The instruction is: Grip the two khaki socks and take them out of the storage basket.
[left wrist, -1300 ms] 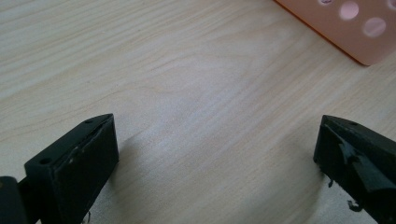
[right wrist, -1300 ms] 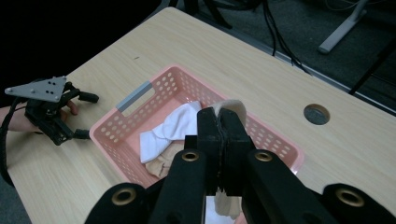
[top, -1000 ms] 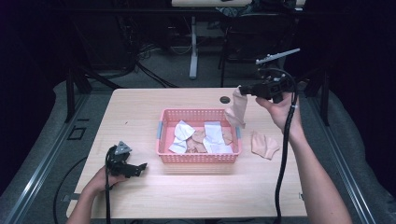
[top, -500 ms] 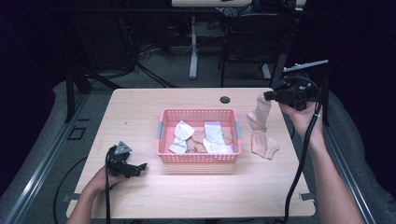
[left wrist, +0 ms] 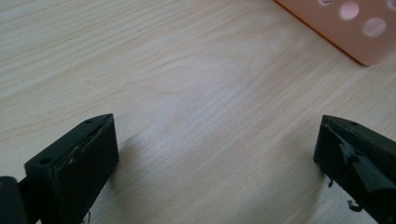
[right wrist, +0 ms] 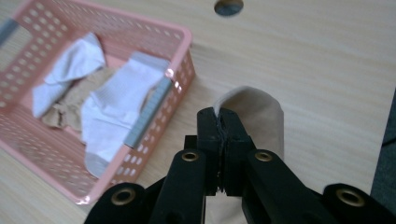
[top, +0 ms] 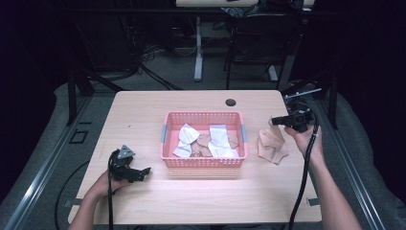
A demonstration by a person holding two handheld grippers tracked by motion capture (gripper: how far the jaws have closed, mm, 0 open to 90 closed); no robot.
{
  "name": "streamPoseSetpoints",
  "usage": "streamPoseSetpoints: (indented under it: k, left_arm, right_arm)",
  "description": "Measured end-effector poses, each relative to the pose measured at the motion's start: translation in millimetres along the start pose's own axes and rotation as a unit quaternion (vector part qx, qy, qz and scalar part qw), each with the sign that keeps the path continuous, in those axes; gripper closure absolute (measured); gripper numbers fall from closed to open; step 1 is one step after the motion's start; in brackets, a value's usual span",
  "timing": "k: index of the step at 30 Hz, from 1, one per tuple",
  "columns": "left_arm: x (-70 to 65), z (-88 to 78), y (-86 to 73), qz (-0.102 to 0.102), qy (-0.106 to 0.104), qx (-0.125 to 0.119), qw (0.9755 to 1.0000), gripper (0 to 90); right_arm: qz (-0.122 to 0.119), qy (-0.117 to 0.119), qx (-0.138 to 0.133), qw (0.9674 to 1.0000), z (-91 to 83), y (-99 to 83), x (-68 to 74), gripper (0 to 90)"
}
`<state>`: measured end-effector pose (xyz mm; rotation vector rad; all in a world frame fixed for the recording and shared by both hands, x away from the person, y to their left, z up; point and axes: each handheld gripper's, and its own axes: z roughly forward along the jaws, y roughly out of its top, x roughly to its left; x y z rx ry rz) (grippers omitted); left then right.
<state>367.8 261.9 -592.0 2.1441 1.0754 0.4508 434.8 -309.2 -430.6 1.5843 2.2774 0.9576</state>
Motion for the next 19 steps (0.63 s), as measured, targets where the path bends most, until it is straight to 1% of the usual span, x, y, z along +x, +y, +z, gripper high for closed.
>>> streamPoseSetpoints:
  k: [1,2,3,4,5,6,7,8,9,10,12,13,15,16,17,18,19]
  left_arm:
    - [0.0,0.0,0.0,0.0,0.0,0.0,1.0,0.0]
    - [0.0,0.0,0.0,0.0,0.0,0.0,1.0,0.0]
    - [0.0,0.0,0.0,0.0,0.0,0.0,1.0,0.0]
    - [0.0,0.0,0.0,0.0,0.0,0.0,1.0,0.0]
    - [0.0,0.0,0.0,0.0,0.0,0.0,1.0,0.0]
    - [0.0,0.0,0.0,0.0,0.0,0.0,1.0,0.0]
    - [0.0,0.0,0.0,0.0,0.0,0.0,1.0,0.0]
    - [0.0,0.0,0.0,0.0,0.0,0.0,1.0,0.0]
    - [0.0,0.0,0.0,0.0,0.0,0.0,1.0,0.0]
    - [0.0,0.0,0.0,0.0,0.0,0.0,1.0,0.0]
    - [0.0,0.0,0.0,0.0,0.0,0.0,1.0,0.0]
    - [0.0,0.0,0.0,0.0,0.0,0.0,1.0,0.0]
    - [0.0,0.0,0.0,0.0,0.0,0.0,1.0,0.0]
    - [0.0,0.0,0.0,0.0,0.0,0.0,1.0,0.0]
    - [0.0,0.0,0.0,0.0,0.0,0.0,1.0,0.0]
    - [0.0,0.0,0.0,0.0,0.0,0.0,1.0,0.0]
    - [0.0,0.0,0.0,0.0,0.0,0.0,1.0,0.0]
  right_arm:
    - [0.002,-0.002,0.015,0.9999,11.8,-5.9,-3.9,88.3]
    - [0.005,-0.004,0.019,0.9998,15.9,-8.1,-4.7,88.2]
    - [0.005,-0.004,0.019,0.9998,15.9,-8.1,-4.7,88.2]
    - [0.009,-0.002,0.035,0.9993,26.4,-13.6,-7.1,87.9]
    - [0.008,-0.002,0.039,0.9992,30.7,-16.3,-8.7,87.5]
    - [0.009,-0.001,0.044,0.999,34.1,-18.7,-9.7,84.0]
    - [0.01,0.002,0.049,0.9988,36.3,-20.5,-10.4,79.4]
    - [0.012,0.004,0.052,0.9986,37.3,-21.8,-10.7,72.4]
    - [0.012,0.004,0.052,0.9986,37.3,-21.8,-10.7,72.4]
    - [0.011,0.009,0.052,0.9985,36.6,-22.4,-11.6,66.3]
    - [0.007,0.011,0.042,0.999,31.2,-22.7,-12.7,57.1]
    - [0.005,0.009,0.034,0.9994,24.9,-23.6,-13.4,43.9]
    - [0.002,0.009,0.031,0.9995,21.3,-24.5,-13.6,33.4]
    - [0.002,0.009,0.031,0.9995,21.3,-24.5,-13.6,33.4]
    - [-0.001,0.009,0.03,0.9995,18.9,-25.7,-13.5,28.0]
    - [-0.004,0.013,0.028,0.9995,13.3,-31.4,-11.4,17.2]
    - [-0.004,0.013,0.028,0.9995,13.3,-31.4,-11.4,17.2]
